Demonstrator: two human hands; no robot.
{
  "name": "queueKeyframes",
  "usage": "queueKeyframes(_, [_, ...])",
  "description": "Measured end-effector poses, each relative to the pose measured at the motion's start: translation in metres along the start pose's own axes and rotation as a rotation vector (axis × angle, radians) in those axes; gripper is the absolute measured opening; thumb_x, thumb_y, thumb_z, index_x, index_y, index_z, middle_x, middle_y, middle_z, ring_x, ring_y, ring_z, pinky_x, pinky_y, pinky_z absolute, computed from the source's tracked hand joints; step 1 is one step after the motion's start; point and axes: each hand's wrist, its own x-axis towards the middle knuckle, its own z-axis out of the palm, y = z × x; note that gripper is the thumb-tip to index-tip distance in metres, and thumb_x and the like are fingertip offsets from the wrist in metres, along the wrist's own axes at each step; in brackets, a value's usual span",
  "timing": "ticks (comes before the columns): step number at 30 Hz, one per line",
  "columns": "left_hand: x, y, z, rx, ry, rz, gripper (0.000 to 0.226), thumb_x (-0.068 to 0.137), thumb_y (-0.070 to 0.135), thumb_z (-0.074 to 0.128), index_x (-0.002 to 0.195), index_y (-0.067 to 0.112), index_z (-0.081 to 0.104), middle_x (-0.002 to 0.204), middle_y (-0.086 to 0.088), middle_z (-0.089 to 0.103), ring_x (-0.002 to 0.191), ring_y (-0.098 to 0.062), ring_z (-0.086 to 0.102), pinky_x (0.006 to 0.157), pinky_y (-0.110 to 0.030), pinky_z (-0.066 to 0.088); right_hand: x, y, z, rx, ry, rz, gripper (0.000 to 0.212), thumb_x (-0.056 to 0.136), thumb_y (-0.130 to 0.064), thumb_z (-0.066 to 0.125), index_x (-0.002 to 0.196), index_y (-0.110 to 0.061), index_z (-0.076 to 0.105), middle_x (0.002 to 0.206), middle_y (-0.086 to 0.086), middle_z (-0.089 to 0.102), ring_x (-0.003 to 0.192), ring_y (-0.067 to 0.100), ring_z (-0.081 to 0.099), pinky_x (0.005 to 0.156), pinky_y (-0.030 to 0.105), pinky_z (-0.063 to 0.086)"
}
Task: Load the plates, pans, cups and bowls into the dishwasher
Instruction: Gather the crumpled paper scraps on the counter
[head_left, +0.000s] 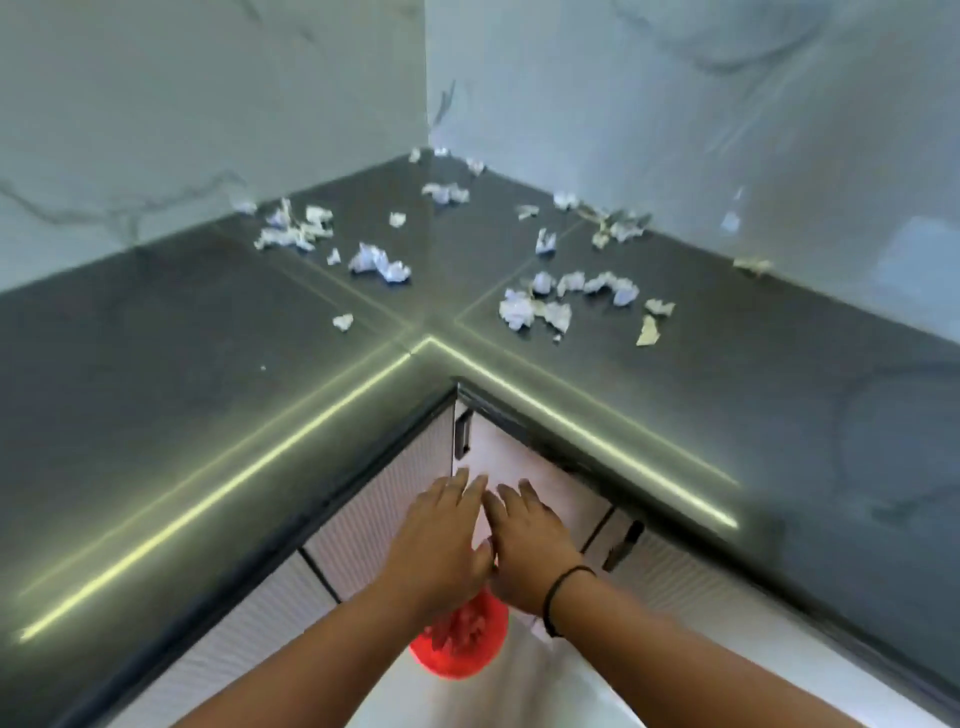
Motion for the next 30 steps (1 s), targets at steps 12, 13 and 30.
queueKeyframes(12, [0.063, -0.033, -0.140, 0.093, 0.237, 0.048, 0.076, 0.089, 0.057, 0.042, 0.152, 0.026, 0.013, 0.161, -0.003, 0.009, 0.148, -0.023, 0.006, 0.119, -0.040, 0.008, 0.045, 0.023, -0.131, -0.099, 0.372, 0.336, 0.065, 0.085, -0.055, 0.046, 0.138, -0.021, 0.029, 0.140, 0.004, 0.039, 0.132, 0.027, 0.032, 0.106, 0.039, 0.033])
queueKeyframes(13, [0.069, -0.036, -0.141, 0.093, 0.210, 0.040, 0.077, 0.089, 0.059, 0.041, 0.152, 0.026, 0.013, 0.161, -0.003, 0.009, 0.148, -0.024, 0.006, 0.119, -0.041, 0.008, 0.044, 0.032, -0.130, -0.109, 0.344, 0.387, 0.071, 0.085, -0.060, 0.044, 0.141, -0.021, 0.025, 0.145, 0.005, 0.034, 0.137, 0.028, 0.027, 0.108, 0.041, 0.031])
queueKeyframes(30, [0.264, 0.006, -0.070, -0.001, 0.055, -0.081, 0.131, 0.039, 0.106, 0.023, 0.131, 0.041, -0.045, 0.142, 0.011, -0.046, 0.133, -0.021, -0.043, 0.117, -0.049, -0.007, 0.101, 0.238, -0.137, 0.104, 0.288, 0.804, 0.129, 0.043, -0.105, 0.013, 0.146, -0.036, -0.020, 0.157, 0.001, -0.023, 0.144, 0.035, -0.020, 0.113, 0.058, -0.010])
